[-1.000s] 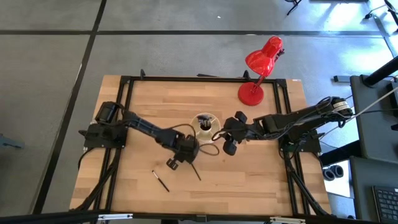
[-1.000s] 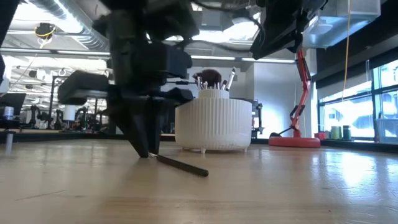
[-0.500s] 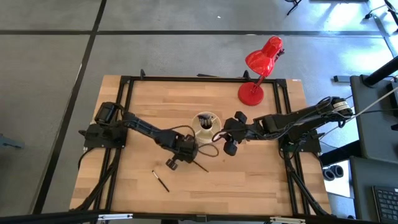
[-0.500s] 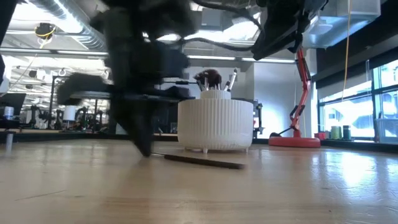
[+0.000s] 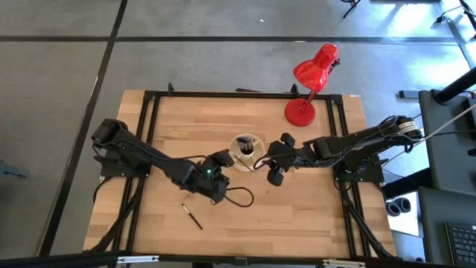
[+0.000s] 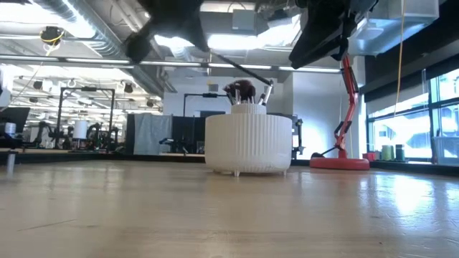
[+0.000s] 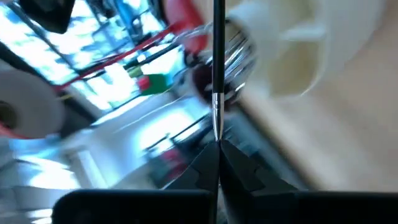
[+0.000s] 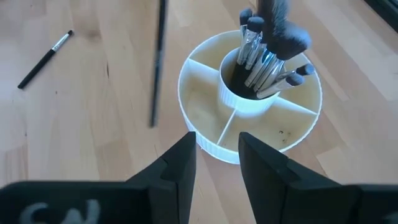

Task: Put items in baskets/containers
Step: Put the eyeshadow brush into the brush organizer

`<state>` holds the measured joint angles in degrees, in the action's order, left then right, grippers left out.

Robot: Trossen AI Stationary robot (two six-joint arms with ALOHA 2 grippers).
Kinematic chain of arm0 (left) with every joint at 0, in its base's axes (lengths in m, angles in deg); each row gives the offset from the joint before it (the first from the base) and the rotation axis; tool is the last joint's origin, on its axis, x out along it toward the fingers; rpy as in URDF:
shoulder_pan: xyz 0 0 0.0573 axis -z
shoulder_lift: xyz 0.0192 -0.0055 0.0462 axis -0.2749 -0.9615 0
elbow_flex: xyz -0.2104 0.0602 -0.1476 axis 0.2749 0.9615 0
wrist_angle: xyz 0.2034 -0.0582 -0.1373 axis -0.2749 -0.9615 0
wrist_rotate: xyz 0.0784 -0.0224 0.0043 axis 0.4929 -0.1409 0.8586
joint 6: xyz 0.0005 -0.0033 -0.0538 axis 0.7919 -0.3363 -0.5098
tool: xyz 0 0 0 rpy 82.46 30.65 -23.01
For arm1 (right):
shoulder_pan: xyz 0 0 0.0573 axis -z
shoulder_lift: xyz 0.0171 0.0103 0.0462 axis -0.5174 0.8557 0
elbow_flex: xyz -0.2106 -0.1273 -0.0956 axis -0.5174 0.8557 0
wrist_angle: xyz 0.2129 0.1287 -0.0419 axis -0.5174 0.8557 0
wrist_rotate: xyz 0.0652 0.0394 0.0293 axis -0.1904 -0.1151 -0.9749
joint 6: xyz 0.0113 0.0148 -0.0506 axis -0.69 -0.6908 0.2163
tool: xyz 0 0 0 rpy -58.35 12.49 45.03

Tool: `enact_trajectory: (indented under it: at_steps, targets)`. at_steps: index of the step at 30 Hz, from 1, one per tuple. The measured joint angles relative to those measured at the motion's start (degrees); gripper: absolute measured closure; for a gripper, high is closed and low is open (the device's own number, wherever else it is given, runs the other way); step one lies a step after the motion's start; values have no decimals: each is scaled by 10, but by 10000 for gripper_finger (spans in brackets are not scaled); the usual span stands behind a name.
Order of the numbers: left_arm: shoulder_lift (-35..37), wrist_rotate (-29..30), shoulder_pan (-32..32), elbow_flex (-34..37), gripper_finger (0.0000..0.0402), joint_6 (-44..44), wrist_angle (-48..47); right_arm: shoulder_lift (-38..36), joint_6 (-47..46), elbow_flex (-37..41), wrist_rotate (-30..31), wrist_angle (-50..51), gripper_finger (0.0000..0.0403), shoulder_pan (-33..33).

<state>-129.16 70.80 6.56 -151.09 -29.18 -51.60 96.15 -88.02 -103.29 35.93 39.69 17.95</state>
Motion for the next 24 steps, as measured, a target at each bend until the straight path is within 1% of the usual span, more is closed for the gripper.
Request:
enact_trajectory:
  at_steps: [2, 4, 8, 16, 19, 24]
  targets:
    - [6, 20, -8, 0, 398, 75, 26, 0, 0, 0, 0, 1, 282, 0]
    - [13, 26, -20, -1, 398, 139, 46, 0, 2, 0, 0, 1, 282, 0]
    - [14, 11, -50, -1, 399, 237, 58, 0, 14, 0, 4, 2, 282, 0]
    - [15, 6, -110, -1, 399, 331, 95, 0, 16, 0, 5, 8, 282, 0]
    - [15, -10, -123, -1, 398, 355, 100, 0, 16, 0, 5, 12, 282, 0]
    - [15, -34, -131, -1, 397, 424, 117, 0, 16, 0, 5, 15, 282, 0]
